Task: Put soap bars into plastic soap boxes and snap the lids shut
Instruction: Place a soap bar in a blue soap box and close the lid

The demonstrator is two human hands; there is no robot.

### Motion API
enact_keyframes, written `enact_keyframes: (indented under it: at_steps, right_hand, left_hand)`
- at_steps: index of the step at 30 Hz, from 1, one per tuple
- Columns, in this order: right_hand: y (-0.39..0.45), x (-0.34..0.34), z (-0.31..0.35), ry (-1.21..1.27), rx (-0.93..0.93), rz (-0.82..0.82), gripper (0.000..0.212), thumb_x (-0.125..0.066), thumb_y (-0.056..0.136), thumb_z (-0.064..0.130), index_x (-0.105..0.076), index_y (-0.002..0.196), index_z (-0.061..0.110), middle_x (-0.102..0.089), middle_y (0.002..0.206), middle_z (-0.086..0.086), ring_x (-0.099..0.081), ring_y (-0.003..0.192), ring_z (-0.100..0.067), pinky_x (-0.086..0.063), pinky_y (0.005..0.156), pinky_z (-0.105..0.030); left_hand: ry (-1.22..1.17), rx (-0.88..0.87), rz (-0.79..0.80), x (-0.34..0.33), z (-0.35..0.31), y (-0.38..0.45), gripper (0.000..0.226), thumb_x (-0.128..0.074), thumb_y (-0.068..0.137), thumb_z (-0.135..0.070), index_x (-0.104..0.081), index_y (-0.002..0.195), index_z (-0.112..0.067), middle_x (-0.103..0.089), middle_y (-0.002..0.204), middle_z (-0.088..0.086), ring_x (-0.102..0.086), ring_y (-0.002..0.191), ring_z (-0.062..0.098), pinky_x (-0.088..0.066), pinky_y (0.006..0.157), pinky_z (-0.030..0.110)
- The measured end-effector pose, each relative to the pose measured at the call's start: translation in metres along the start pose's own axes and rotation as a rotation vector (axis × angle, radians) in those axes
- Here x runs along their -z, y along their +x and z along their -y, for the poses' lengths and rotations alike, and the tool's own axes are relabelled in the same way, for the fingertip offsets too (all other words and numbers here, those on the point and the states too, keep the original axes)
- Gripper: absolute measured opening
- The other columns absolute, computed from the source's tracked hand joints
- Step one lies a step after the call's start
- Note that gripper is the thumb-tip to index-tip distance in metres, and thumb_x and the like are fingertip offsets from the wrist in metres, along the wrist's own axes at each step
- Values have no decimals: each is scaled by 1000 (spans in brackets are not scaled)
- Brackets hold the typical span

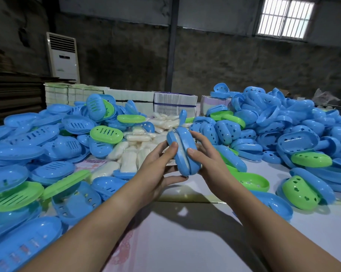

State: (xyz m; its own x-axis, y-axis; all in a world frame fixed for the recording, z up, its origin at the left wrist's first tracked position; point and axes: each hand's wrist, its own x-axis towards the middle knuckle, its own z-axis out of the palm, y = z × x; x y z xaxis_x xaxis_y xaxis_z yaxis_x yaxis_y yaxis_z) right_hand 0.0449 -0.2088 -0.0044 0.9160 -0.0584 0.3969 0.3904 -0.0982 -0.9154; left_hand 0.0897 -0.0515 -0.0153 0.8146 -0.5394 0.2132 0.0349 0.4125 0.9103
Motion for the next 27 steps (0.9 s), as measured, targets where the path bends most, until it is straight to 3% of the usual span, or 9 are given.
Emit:
enact_keyframes:
  at_steps: [4, 9, 16, 19, 22, 27]
  right_hand:
    - [2, 0, -1, 32, -1, -9, 42, -64, 86, 35, -59, 128, 41, -62, 125, -11, -66, 111, -27, -54, 92, -48]
    - [2, 3, -1, -27, 0, -24, 43, -65, 85, 41, -58, 128, 45, -60, 128, -11, -63, 114, -29, -49, 101, -55]
    - [1, 5, -1, -34, -24, 39, 43, -61, 89, 30, -58, 131, 39, -66, 125, -6, -65, 113, -27, -54, 92, -43]
    - [0, 3, -1, -53, -8, 13, 45, -61, 88, 30, -57, 132, 38, -64, 127, -6, -63, 116, -27, -52, 97, -46]
    - [-2, -4, 1, -92, 32, -37, 51, -63, 83, 32, -56, 133, 36, -59, 131, -6, -58, 117, -33, -49, 101, -50]
    - [-5, -14, 3, -139, 87, -83, 59, -63, 79, 31, -53, 137, 31, -56, 129, -12, -58, 112, -37, -55, 92, -44]
  left_hand:
    - [16, 15, -3, 3, 0, 1, 40, -73, 78, -52, -75, 114, -34, -76, 112, 2, -75, 102, 29, -62, 72, 40]
    - [112, 40, 35, 5, 3, 0, 40, -71, 86, -51, -71, 122, -35, -74, 116, 2, -76, 99, 24, -62, 78, 46]
    - [79, 31, 26, 6, 0, 0, 36, -70, 81, -54, -76, 112, -37, -78, 104, -3, -77, 97, 24, -62, 74, 42]
    - [66, 23, 25, 6, 1, 1, 37, -69, 79, -54, -76, 112, -37, -78, 105, -2, -77, 97, 25, -62, 73, 40]
    - [40, 2, 11, 4, 1, 0, 42, -69, 80, -52, -73, 119, -35, -77, 111, 0, -76, 100, 26, -62, 72, 39]
    - [23, -32, -8, 2, 2, 0, 54, -68, 83, -50, -62, 133, -31, -76, 118, 1, -75, 105, 28, -62, 75, 41]
